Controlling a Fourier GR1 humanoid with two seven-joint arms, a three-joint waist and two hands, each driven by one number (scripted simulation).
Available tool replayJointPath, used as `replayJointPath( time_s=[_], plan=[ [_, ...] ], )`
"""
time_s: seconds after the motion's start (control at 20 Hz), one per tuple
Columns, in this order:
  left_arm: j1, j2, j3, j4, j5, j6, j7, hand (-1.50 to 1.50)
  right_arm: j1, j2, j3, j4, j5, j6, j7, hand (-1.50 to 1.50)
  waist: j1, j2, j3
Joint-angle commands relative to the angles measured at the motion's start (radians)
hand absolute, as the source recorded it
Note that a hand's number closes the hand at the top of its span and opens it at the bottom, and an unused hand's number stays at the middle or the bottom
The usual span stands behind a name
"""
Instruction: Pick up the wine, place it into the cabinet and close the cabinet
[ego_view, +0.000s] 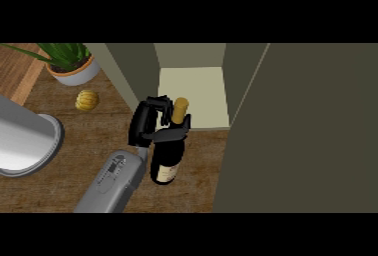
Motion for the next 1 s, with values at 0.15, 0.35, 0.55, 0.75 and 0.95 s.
replayJointPath(
  time_s=[0.15,0.35,0.55,0.75,0.95],
  plan=[
    [-0.190,0.000,-0.058,0.175,0.127,0.064,-0.032,1.50,0.075,-0.030,-0.018,-0.167,-0.041,0.032,0.009,-1.50,-0.012,0.003,0.000],
    [-0.216,0.000,-0.061,0.305,0.189,0.081,-0.137,1.50,0.077,-0.055,-0.063,-0.207,-0.072,0.045,0.051,-1.50,-0.028,0.008,-0.001],
    [-0.312,0.000,-0.054,0.380,0.258,0.088,-0.108,1.50,0.105,-0.009,0.018,-0.183,-0.032,0.032,-0.021,-1.50,-0.030,0.005,0.000],
    [-0.368,0.000,-0.053,0.485,0.237,0.097,-0.138,1.50,0.104,-0.013,-0.026,-0.185,-0.055,0.038,-0.016,-1.50,-0.020,0.007,0.000],
    [-0.470,0.000,-0.067,0.597,0.249,0.159,-0.073,1.50,0.113,-0.025,-0.004,-0.194,-0.075,0.068,-0.043,-1.50,-0.058,0.013,0.000]
  ],
)
